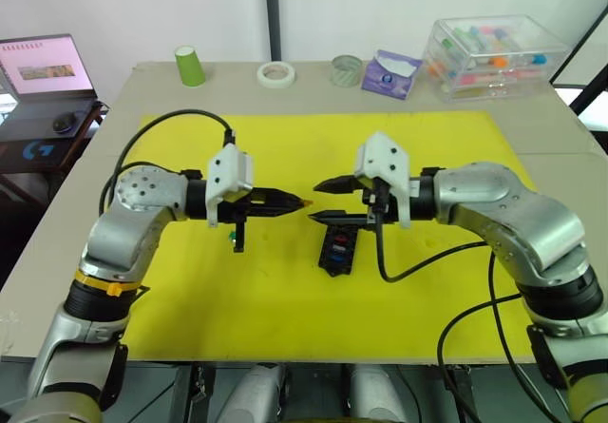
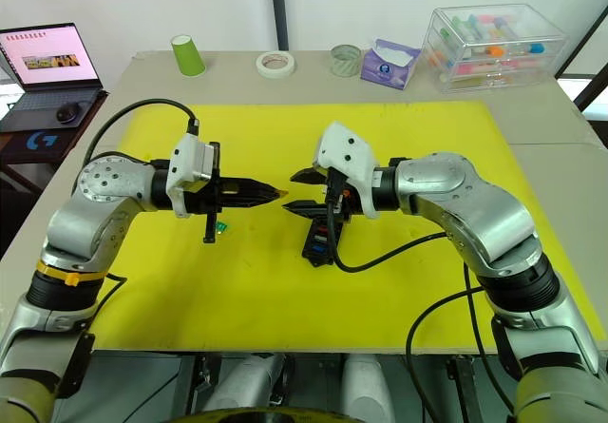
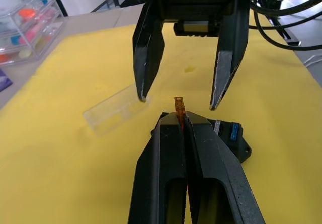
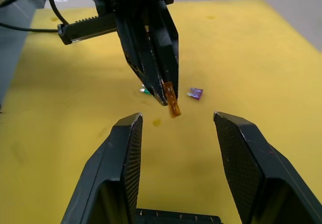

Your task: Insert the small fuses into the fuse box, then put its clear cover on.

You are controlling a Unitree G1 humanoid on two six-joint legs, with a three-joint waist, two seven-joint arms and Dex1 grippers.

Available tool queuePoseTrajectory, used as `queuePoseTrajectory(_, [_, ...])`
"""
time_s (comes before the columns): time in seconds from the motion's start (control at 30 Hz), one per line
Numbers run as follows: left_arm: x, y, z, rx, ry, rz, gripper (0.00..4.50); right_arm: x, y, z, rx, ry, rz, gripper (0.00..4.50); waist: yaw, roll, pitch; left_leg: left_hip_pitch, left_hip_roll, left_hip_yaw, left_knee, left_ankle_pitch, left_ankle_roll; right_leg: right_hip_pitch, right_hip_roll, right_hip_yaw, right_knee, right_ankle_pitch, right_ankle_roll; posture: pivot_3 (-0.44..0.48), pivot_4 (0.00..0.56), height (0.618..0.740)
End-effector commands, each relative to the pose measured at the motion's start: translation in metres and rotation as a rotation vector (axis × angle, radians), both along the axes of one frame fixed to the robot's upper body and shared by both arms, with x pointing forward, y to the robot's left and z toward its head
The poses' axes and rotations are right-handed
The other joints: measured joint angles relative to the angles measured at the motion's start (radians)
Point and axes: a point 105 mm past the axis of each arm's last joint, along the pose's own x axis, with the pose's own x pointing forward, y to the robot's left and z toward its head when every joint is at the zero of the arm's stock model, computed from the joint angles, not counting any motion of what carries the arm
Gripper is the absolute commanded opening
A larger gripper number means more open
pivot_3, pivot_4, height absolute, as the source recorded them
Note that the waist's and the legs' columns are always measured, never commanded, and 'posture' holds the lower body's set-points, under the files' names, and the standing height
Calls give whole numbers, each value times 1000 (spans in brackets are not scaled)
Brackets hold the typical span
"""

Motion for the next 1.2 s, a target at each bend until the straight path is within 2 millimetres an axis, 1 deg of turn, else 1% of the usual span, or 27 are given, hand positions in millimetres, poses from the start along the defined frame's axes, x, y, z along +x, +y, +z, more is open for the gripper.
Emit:
queuePoseTrajectory(0.03, [0, -3, 9, -12, -45, -15, 0, 0, 1, 10, 11, -56, 8, 2301, 0, 0, 0, 0, 0, 0, 0, 0, 0, 0, 0, 0, 0, 0, 0, 0, 150, 740])
queuePoseTrajectory(0.13, [-1, -4, 9, -13, -41, -21, 0, 1, 2, 10, 10, -60, 5, 2301, 0, 0, 0, 0, 0, 0, 0, 0, 0, 0, 0, 0, 0, 0, 0, 0, 150, 740])
queuePoseTrajectory(0.17, [-2, -4, 8, -14, -39, -24, 0, 1, 1, 9, 8, -63, 4, 1981, 0, 0, 0, 0, 0, 0, 0, 0, 0, 0, 0, 0, 0, 0, 0, 0, 150, 740])
queuePoseTrajectory(0.2, [-2, -5, 7, -6, -44, -30, 0, 0, 1, 9, 7, -62, 7, 1762, 0, 0, 0, 0, 0, 0, 0, 0, 0, 0, 0, 0, 0, 0, 0, 0, 150, 740])
queuePoseTrajectory(0.3, [-3, -5, 7, 1, -50, -37, 0, -1, 2, 9, 8, -59, 14, 767, 0, 0, 0, 0, 0, 0, 0, 0, 0, 0, 0, 0, 0, 0, 0, 0, 150, 740])
queuePoseTrajectory(0.33, [-3, -6, 8, -4, -50, -38, 0, -1, 2, 9, 8, -59, 18, 331, 0, 0, 0, 0, 0, 0, 0, 0, 0, 0, 0, 0, 0, 0, 0, 0, 150, 740])
queuePoseTrajectory(0.37, [-4, -6, 7, 2, -49, -42, 0, -1, 2, 9, 10, -58, 20, 40, 0, 0, 0, 0, 0, 0, 0, 0, 0, 0, 0, 0, 0, 0, 0, 0, 150, 740])
queuePoseTrajectory(0.67, [-4, -5, 6, 10, -63, -36, 0, -2, 4, 12, 21, -58, 35, 40, 0, 0, 0, 0, 0, 0, 0, 0, 0, 0, 0, 0, 0, 0, 0, 0, 150, 740])
queuePoseTrajectory(0.77, [-3, -4, 7, -4, -51, -23, 765, -3, 2, 11, 16, -54, 33, 0, 0, 0, 0, 0, 0, 0, 0, 0, 0, 0, 0, 0, 0, 0, 0, 0, 150, 740])
queuePoseTrajectory(0.87, [-3, -2, 6, -10, -49, -7, 1759, -3, -2, 11, -1, -53, 24, 0, 0, 0, 0, 0, 0, 0, 0, 0, 0, 0, 0, 0, 0, 0, 0, 0, 150, 740])
queuePoseTrajectory(0.97, [-8, 4, -5, -10, -20, 12, 2845, -2, -13, 7, -44, -54, -10, 0, -1, 0, 0, 0, 0, 0, 0, 0, 0, 0, 0, 0, 0, 0, 0, 0, 150, 740])
queuePoseTrajectory(1.1, [-16, 1, -17, -33, 4, 35, 4266, -2, -29, -4, -140, -54, -63, 0, 2, 0, 0, 0, 0, 0, 0, 0, 0, 0, 0, 0, 0, 0, 0, 0, 150, 740])
queuePoseTrajectory(1.13, [-18, 0, -22, -36, -3, 46, 4478, -2, -35, -7, -189, -52, -86, 0, 4, 0, 0, 0, 0, 0, 0, 0, 0, 0, 0, 0, 0, 0, 0, 0, 150, 740])
queuePoseTrajectory(1.2, [-22, -4, -29, -54, 28, 60, 4478, 1, -50, -12, -274, -37, -168, 0, 9, 0, 0, 0, 0, 0, 0, 0, 0, 0, 0, 0, 0, 0, 0, 0, 150, 740])
